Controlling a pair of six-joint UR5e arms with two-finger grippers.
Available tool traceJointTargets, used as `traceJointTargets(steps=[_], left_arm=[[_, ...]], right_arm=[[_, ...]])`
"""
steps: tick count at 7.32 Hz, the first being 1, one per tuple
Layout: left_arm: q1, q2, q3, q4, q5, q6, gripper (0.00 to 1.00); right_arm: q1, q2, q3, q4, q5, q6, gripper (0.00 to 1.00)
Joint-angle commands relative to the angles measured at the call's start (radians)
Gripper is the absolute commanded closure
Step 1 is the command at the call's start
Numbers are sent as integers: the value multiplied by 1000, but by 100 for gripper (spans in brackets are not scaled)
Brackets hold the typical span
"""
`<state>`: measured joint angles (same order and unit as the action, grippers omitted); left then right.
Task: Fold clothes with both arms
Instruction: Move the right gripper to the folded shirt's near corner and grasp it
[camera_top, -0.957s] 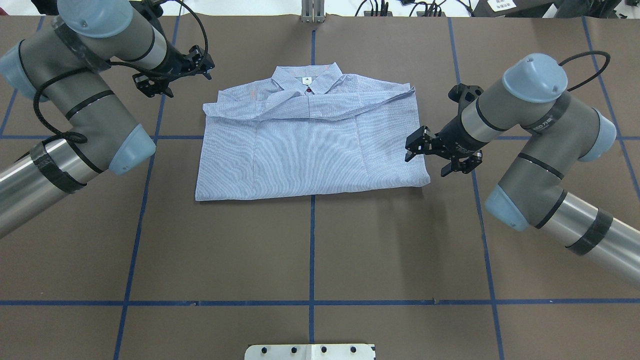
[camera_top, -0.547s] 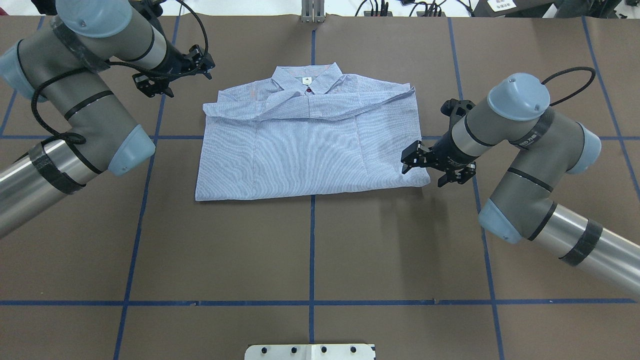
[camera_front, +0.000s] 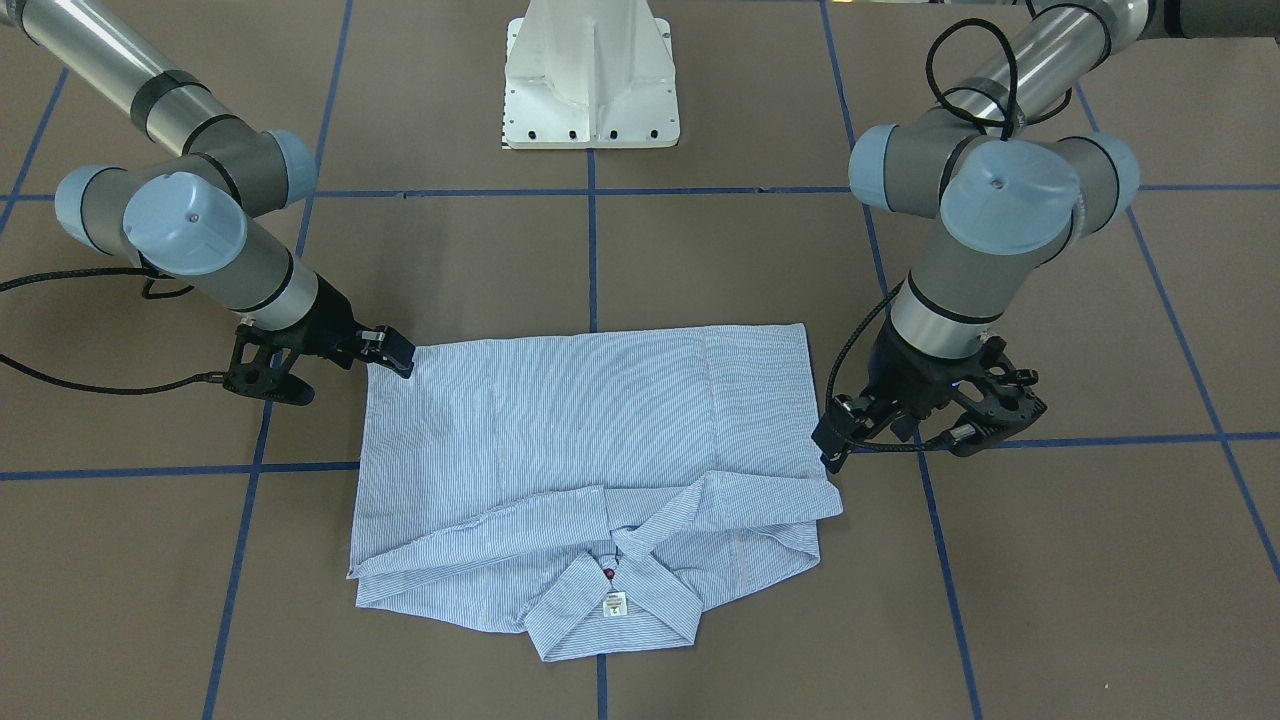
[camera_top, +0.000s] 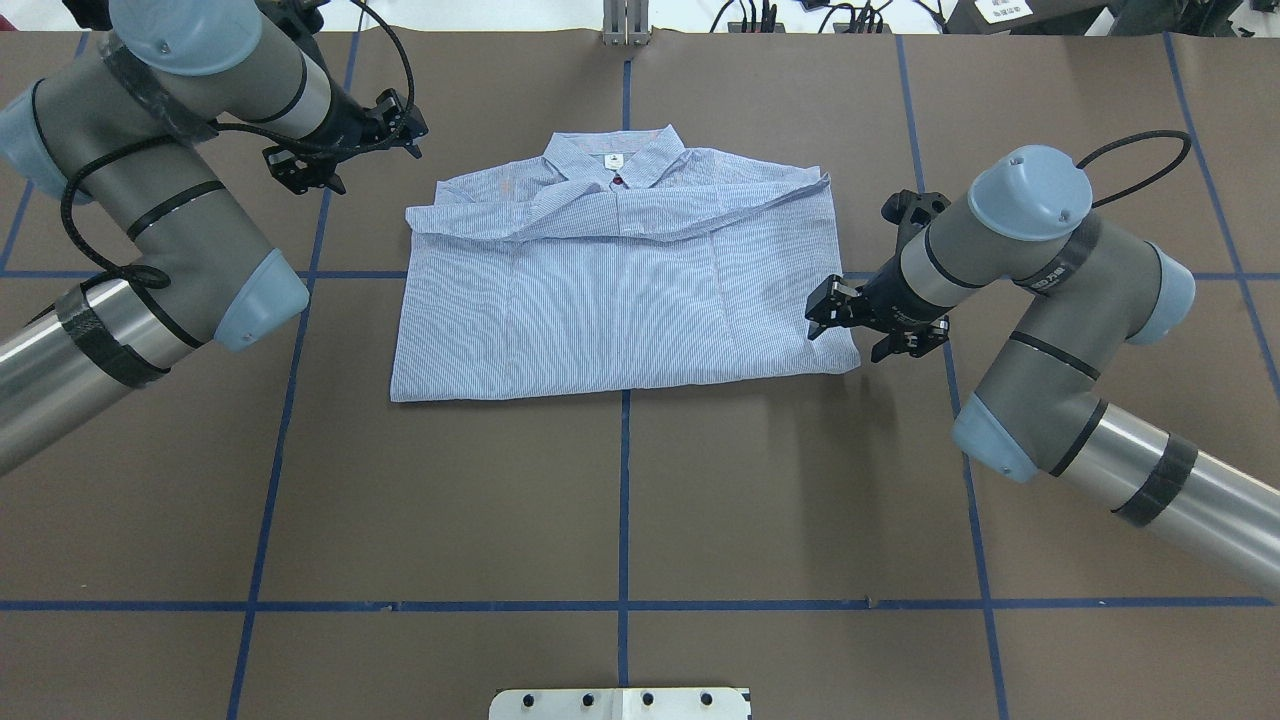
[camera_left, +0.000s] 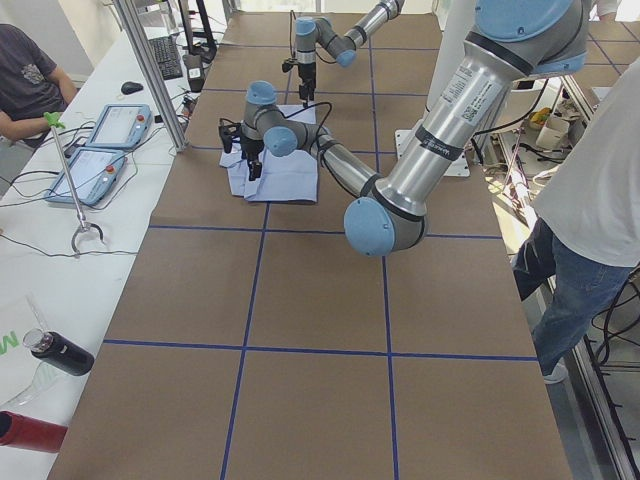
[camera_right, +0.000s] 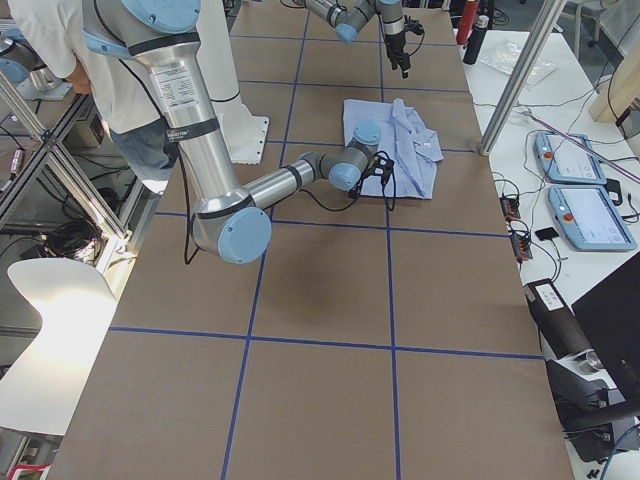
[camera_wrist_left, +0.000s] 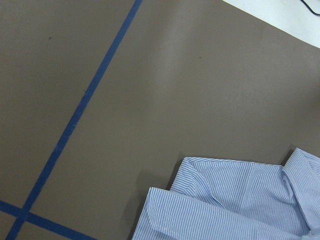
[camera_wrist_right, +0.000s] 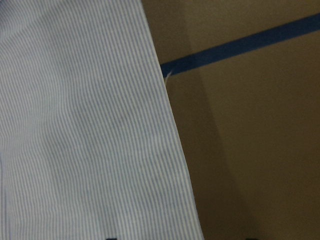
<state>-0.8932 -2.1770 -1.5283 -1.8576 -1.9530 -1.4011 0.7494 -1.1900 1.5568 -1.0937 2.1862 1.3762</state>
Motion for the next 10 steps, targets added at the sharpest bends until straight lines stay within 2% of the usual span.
traceJointTargets(steps=[1, 3, 4, 5, 6, 7, 10], left_arm=[[-1, 0, 0, 0, 2, 1, 0], [-1, 2, -3, 0, 0, 1, 0], [0, 2, -13, 1, 0, 1, 0], [-1, 2, -22, 3, 0, 1, 0], [-1, 2, -23, 3, 0, 1, 0], [-1, 2, -23, 3, 0, 1, 0], [-1, 2, -24, 3, 0, -1, 0]], right_arm=[[-19, 3, -4, 2, -6, 0, 37], [-22, 1, -3, 2, -6, 1, 38], [-19, 1, -3, 2, -3, 0, 46], [-18, 1, -3, 2, -3, 0, 50], [-16, 1, 2, 3, 3, 0, 67], [-16, 1, 9, 3, 7, 1, 100], [-15, -6, 22, 8, 12, 0, 100]])
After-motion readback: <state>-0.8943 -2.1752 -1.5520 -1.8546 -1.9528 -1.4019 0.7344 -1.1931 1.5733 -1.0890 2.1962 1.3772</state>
